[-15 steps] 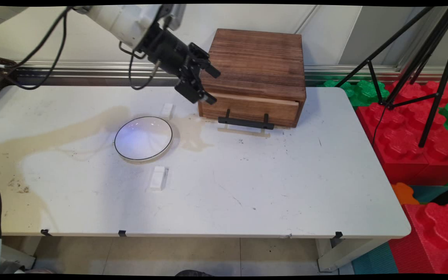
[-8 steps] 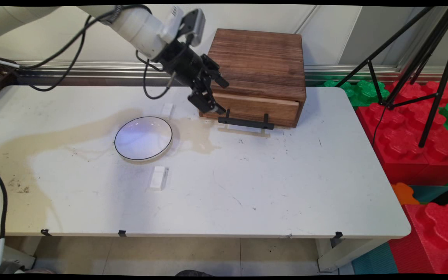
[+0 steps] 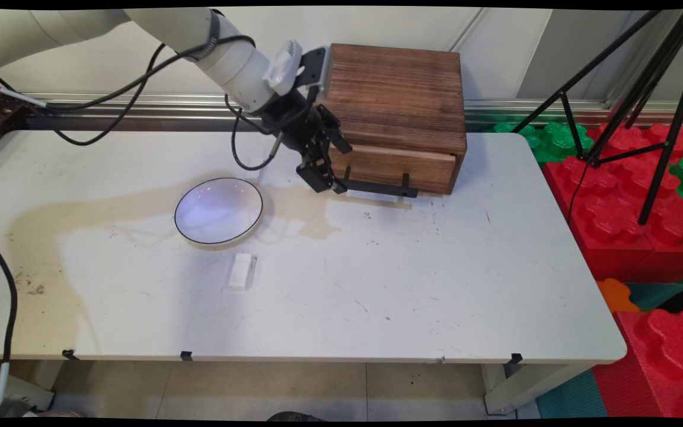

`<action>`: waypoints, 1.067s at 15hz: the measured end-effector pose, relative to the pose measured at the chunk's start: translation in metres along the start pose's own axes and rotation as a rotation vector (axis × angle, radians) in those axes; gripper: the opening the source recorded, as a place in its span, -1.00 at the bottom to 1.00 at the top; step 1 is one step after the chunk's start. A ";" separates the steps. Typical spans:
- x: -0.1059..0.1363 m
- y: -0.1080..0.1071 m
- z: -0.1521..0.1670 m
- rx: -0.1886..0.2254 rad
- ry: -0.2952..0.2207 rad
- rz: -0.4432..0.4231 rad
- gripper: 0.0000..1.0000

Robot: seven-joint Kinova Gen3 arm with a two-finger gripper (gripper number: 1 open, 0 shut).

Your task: Open the drawer

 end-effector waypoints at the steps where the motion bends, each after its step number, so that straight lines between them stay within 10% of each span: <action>1: 0.001 0.001 0.003 0.003 -0.010 0.003 1.00; 16: 0.004 0.005 0.041 0.019 -0.118 0.056 1.00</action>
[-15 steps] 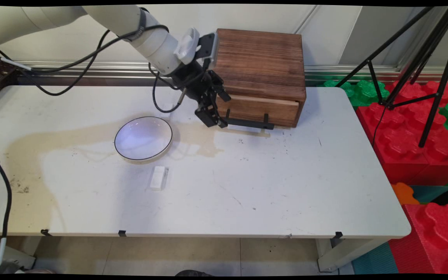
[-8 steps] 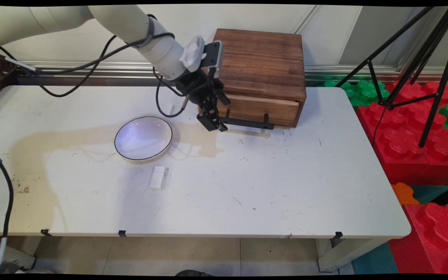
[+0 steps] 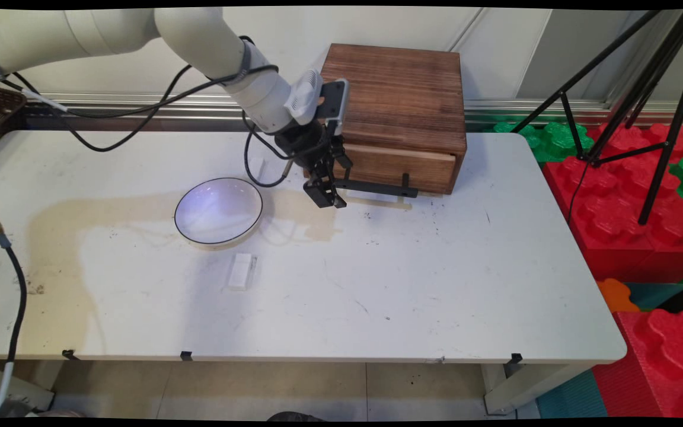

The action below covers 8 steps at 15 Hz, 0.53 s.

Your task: Open the drawer

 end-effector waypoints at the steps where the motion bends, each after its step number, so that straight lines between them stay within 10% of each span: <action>1: 0.000 0.000 0.003 0.002 -0.009 0.005 1.00; 8: 0.000 -0.004 0.017 0.021 -0.041 0.023 1.00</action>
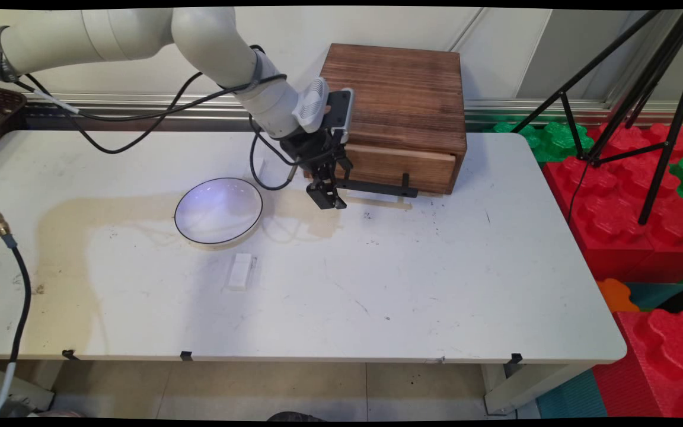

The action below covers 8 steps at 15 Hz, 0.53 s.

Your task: Open the drawer

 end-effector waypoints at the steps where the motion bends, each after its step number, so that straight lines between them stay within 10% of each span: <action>1: 0.000 0.000 0.001 0.001 -0.002 0.001 1.00; 8: 0.002 0.000 0.020 -0.005 -0.016 0.004 1.00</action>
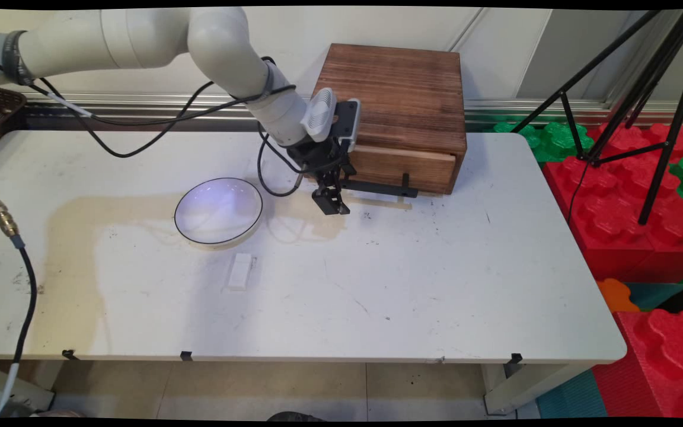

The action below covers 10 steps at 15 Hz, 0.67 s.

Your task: Open the drawer

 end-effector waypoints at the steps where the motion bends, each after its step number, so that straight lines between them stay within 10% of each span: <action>1: 0.001 -0.001 0.003 0.001 -0.001 0.000 1.00; 10: 0.005 0.000 0.025 -0.017 0.003 0.002 1.00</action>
